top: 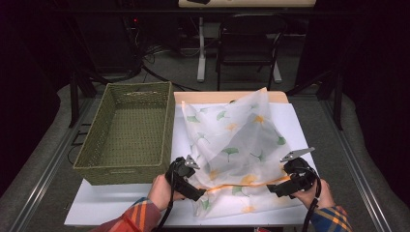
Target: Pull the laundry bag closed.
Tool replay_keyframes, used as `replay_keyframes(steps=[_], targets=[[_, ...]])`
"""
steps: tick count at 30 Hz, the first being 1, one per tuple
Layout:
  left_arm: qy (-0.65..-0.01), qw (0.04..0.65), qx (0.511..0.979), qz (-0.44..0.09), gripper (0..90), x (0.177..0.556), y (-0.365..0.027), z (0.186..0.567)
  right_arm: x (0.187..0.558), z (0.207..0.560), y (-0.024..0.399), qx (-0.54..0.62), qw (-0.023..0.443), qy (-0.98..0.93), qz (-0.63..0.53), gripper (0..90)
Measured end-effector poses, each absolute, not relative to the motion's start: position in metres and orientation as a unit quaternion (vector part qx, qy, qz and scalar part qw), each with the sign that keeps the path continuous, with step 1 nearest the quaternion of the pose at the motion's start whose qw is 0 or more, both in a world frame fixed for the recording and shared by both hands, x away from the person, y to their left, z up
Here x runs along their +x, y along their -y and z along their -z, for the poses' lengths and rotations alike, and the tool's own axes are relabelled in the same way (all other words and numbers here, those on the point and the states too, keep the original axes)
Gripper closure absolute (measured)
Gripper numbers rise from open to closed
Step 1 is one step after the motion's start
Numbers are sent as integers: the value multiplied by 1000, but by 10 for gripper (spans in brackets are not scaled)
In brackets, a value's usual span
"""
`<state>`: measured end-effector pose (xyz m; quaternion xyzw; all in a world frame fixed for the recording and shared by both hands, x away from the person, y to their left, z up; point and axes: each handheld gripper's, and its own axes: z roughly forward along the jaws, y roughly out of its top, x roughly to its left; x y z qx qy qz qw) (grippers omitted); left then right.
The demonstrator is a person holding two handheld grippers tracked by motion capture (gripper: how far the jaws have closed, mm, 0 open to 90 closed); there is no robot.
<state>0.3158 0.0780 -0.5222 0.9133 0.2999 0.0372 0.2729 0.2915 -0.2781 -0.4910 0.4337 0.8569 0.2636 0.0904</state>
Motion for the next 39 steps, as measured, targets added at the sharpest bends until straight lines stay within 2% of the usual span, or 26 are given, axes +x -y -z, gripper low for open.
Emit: replay_keyframes(steps=[4,8,13,19,24,28,32,36,39], targets=[[-308,274,910,-36,148,320,-79,523,291,492,272,422,87,-863,-263,10],[-313,274,907,-55,149,321,-81,520,290,492,265,414,90,-867,-263,10],[-332,258,906,-53,162,327,-79,525,289,493,255,402,84,-871,-269,14],[-345,263,901,-18,317,330,-82,535,289,493,243,383,82,-879,-271,15],[-329,281,901,-3,541,328,-84,536,288,493,230,368,78,-885,-273,21],[-323,284,903,-1,644,328,-85,537,287,493,220,358,78,-889,-276,44],[-323,289,901,12,769,328,-85,541,289,494,210,349,70,-892,-278,27],[-323,304,896,13,836,326,-86,539,291,494,196,336,67,-897,-278,22],[-321,309,895,13,852,325,-88,537,291,494,183,326,65,-902,-274,19]])
